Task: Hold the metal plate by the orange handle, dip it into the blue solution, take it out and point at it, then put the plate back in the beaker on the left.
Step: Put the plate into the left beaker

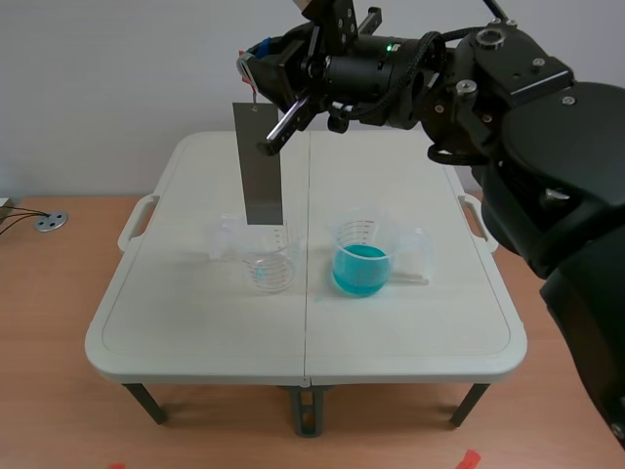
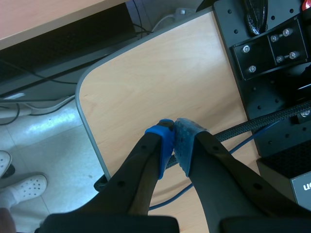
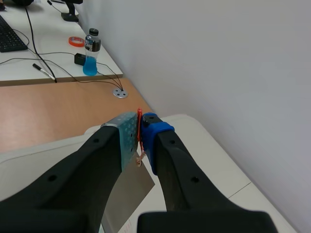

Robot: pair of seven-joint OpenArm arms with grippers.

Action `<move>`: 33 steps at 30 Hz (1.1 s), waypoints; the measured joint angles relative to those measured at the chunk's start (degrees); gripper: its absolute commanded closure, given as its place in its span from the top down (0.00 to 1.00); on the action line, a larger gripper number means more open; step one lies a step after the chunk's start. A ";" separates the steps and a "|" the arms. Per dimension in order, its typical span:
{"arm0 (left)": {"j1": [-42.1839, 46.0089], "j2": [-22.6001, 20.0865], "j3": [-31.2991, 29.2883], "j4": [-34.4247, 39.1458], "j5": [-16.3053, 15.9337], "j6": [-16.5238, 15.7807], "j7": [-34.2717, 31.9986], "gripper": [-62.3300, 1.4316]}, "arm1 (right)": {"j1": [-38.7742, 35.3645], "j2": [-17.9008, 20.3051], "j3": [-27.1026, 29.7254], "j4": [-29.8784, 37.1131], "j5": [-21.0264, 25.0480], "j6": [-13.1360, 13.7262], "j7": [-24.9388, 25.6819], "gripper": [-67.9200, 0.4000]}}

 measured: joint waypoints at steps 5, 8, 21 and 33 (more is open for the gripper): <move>0.00 0.00 0.00 0.00 0.00 0.00 0.02 0.05 | 0.00 0.00 0.00 -2.32 0.00 0.00 1.66 0.02; 0.00 0.00 0.00 0.00 0.00 0.00 0.07 0.05 | 0.00 0.00 0.00 -3.91 0.00 0.00 2.43 0.02; 0.00 0.00 0.00 -0.02 0.00 0.00 2.12 0.05 | 0.00 -0.83 0.00 -10.56 -1.51 -0.07 5.79 0.02; -0.04 0.00 0.00 -0.02 0.00 0.00 3.04 0.05 | 0.00 -2.86 0.00 -16.79 -2.60 -0.31 9.73 0.02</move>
